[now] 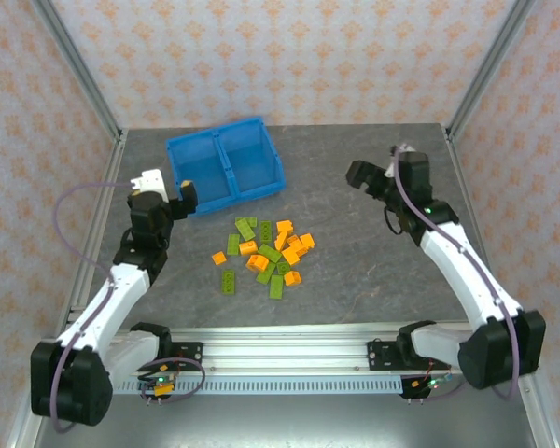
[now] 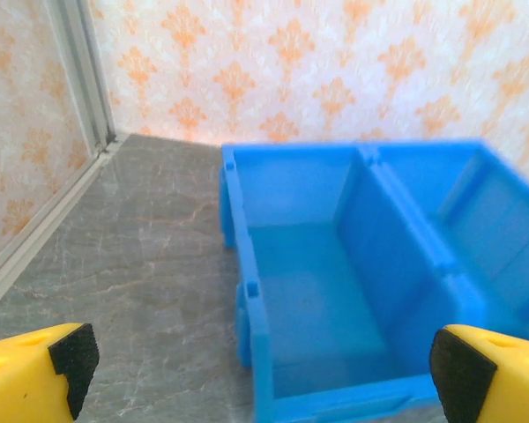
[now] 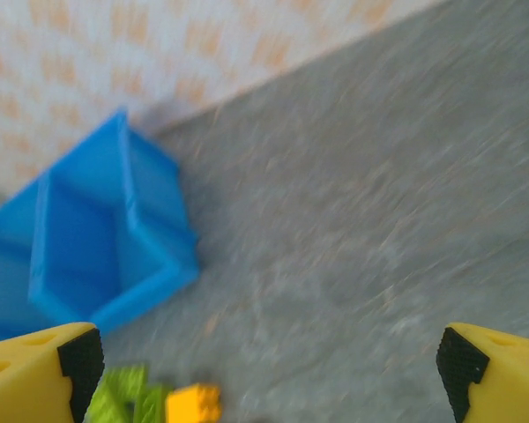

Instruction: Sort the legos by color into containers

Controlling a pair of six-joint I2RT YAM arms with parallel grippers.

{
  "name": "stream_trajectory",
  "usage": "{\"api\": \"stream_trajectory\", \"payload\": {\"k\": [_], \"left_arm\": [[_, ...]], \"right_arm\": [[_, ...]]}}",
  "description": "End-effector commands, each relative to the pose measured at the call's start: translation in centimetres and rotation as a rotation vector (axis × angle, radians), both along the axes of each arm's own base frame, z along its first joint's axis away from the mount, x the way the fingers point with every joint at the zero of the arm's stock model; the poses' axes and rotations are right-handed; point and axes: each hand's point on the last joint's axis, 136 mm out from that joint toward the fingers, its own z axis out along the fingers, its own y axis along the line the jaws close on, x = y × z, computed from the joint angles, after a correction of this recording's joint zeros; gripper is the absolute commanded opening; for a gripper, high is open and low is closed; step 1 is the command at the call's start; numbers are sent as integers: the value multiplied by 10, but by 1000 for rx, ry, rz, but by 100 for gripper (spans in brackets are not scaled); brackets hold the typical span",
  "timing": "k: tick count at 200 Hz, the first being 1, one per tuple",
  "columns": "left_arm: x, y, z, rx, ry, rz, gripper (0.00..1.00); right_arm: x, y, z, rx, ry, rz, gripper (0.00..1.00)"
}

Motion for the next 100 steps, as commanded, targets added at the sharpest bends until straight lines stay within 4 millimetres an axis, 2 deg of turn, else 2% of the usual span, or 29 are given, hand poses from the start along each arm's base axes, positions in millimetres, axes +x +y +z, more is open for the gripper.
{"api": "stream_trajectory", "payload": {"k": [1, 12, 24, 47, 76, 91, 100], "left_arm": [[-27, -8, -14, -164, 183, 30, 100], [-33, -19, -7, -229, 221, -1, 100], [-39, -32, 2, -271, 270, -48, 100], [-54, -55, 24, -256, 376, -186, 100], [-77, -86, 49, -93, 416, -493, 100], [-91, -100, 49, 11, 405, -640, 99], [-101, -109, 42, 66, 405, -732, 99]], "right_arm": [[-28, 57, -19, -59, 179, 248, 98], [-33, 83, -28, -120, 230, 349, 98], [-34, 103, -44, -175, 289, 405, 98], [-31, 128, -84, -216, 400, 460, 97], [-24, 157, -127, -236, 479, 500, 93], [-20, 164, -150, -275, 528, 506, 91], [-19, 167, -162, -289, 546, 507, 90]]}}
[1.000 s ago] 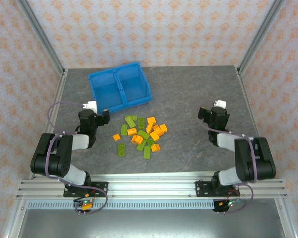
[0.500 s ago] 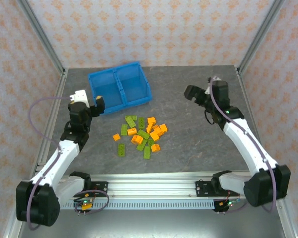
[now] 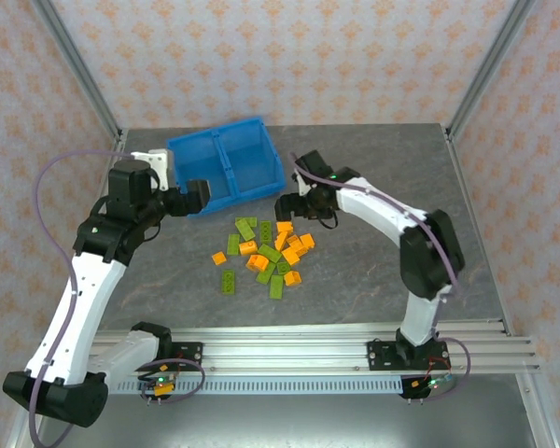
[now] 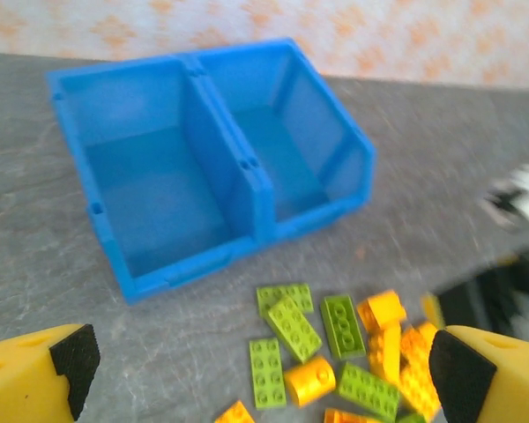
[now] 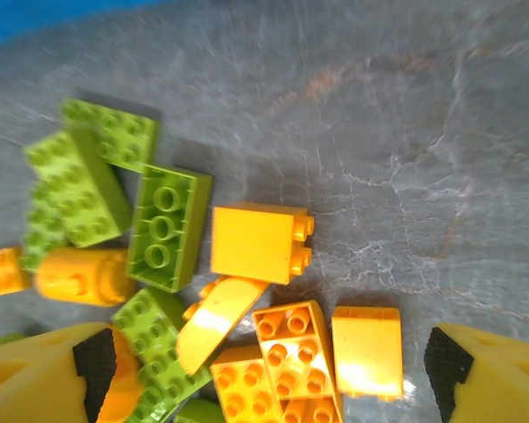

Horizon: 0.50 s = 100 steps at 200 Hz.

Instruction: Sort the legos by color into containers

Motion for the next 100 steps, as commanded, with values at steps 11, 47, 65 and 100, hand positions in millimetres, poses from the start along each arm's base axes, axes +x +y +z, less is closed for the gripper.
{"api": "stream_trajectory", "payload": {"k": [11, 47, 65, 100], "left_arm": [[-56, -43, -37, 157, 61, -449, 99], [-88, -83, -91, 238, 116, -755, 99], [-90, -87, -112, 297, 155, -810, 99], [-74, -92, -119, 307, 127, -789, 99]], "right_arm": [[3, 12, -26, -64, 41, 28, 87], [7, 24, -53, -86, 78, 30, 80], [10, 26, -65, -101, 97, 26, 64], [17, 22, -68, -127, 77, -1, 41]]}}
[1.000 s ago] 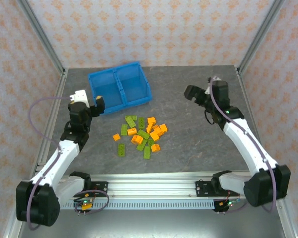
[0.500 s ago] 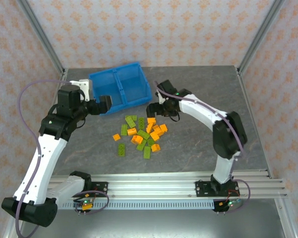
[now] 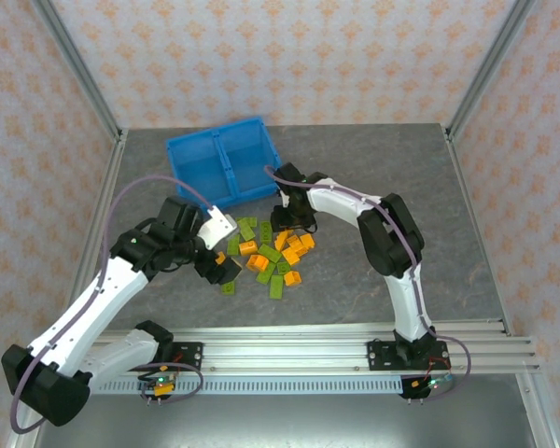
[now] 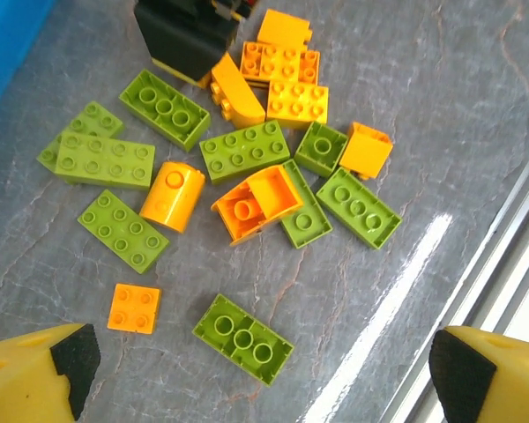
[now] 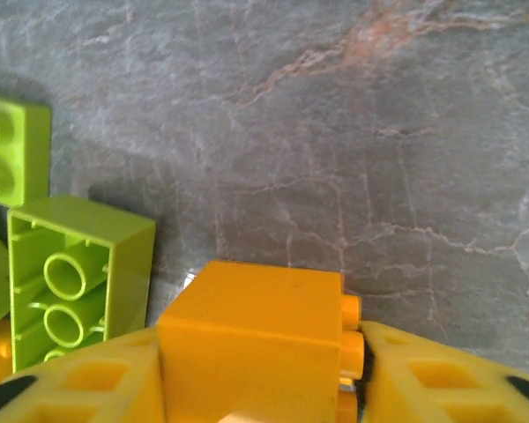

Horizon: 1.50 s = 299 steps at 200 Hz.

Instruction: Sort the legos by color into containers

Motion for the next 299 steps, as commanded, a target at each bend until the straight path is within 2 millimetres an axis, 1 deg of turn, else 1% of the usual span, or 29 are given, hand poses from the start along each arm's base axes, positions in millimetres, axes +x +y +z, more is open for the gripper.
{"api": "stream_trajectory", "payload": {"k": [1, 6, 15, 26, 27, 30, 44, 51, 69, 80, 94, 106, 111, 116, 142, 159, 163, 167, 187, 192, 197, 212, 221, 236, 266, 281, 299], "left_arm": [[10, -4, 5, 0, -86, -42, 99], [12, -5, 6, -3, -97, -38, 99], [12, -5, 5, -5, -104, -37, 99], [11, -3, 5, -3, -112, -36, 99], [11, -3, 6, -2, -115, -35, 99], [11, -3, 6, -3, -119, -33, 99], [10, -1, 6, -17, -155, -18, 100], [10, -1, 8, -37, -180, -11, 99], [7, -3, 17, -88, -239, -12, 99], [6, -5, 25, -115, -270, -15, 99], [7, -5, 32, -134, -309, -10, 99], [10, -3, 35, -133, -340, 2, 99], [11, -1, 36, -129, -351, 11, 99], [12, 0, 37, -125, -359, 18, 99], [14, 8, 37, -99, -385, 53, 99], [13, 12, 35, -79, -388, 63, 99], [13, 13, 35, -74, -389, 63, 99], [13, 13, 34, -70, -390, 64, 99], [13, 15, 34, -59, -398, 68, 99], [13, 16, 34, -58, -399, 70, 99], [13, 16, 34, -57, -401, 68, 99], [13, 16, 34, -53, -405, 66, 99], [13, 15, 34, -54, -405, 58, 99], [12, 15, 33, -54, -406, 53, 99], [12, 15, 34, -51, -420, 47, 99], [12, 16, 34, -48, -430, 45, 99], [12, 16, 32, -44, -436, 36, 99]], "right_arm": [[7, -4, 2, -38, -32, -23, 40], [8, -4, 5, -34, -42, -26, 37], [11, -2, 14, -13, -67, -32, 36], [15, 0, 31, 26, -116, -43, 35], [16, 1, 36, 35, -128, -45, 35], [17, 1, 40, 45, -143, -51, 35], [22, 3, 76, 101, -235, -64, 32], [24, 5, 98, 131, -292, -65, 31], [28, 10, 145, 200, -429, -72, 30], [32, 16, 167, 251, -506, -78, 30], [44, 23, 186, 307, -578, -101, 30], [59, 29, 194, 315, -618, -122, 30], [65, 32, 193, 310, -628, -127, 31], [73, 35, 197, 309, -643, -137, 31], [113, 55, 185, 256, -667, -164, 31], [136, 63, 171, 218, -684, -178, 31], [141, 65, 172, 215, -694, -181, 31], [146, 68, 165, 205, -693, -179, 31], [161, 83, 142, 181, -661, -151, 31], [162, 86, 134, 173, -645, -144, 31], [165, 90, 131, 177, -638, -139, 31], [169, 97, 114, 172, -608, -138, 33], [171, 98, 108, 172, -602, -142, 33], [174, 99, 103, 167, -601, -154, 36], [175, 102, 106, 190, -603, -158, 45], [174, 103, 116, 200, -605, -153, 49], [172, 104, 134, 222, -618, -139, 52]]}}
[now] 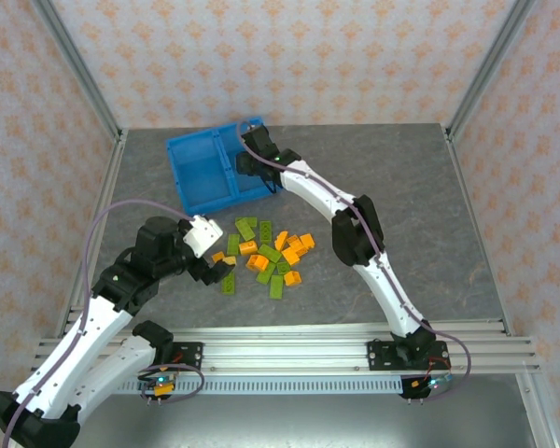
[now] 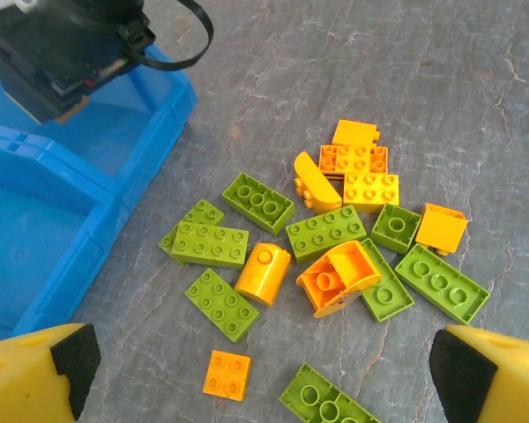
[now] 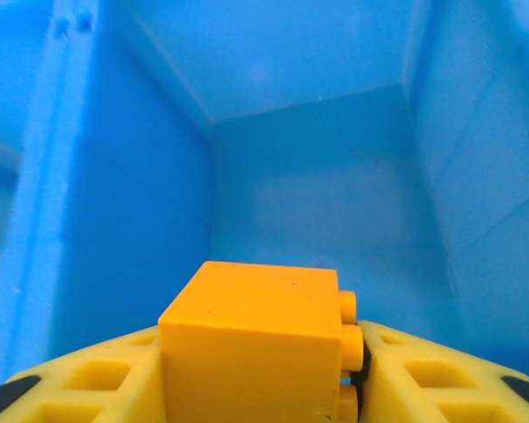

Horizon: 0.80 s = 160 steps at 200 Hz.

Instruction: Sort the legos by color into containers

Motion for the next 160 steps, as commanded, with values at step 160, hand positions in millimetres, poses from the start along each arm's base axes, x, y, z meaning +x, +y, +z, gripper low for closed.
{"api": "stream_trajectory", "payload": {"k": [160], "left_arm": [[7, 4, -15, 83, -34, -9, 99]], "right_arm": [[-120, -85, 101, 91, -13, 67, 64]]}}
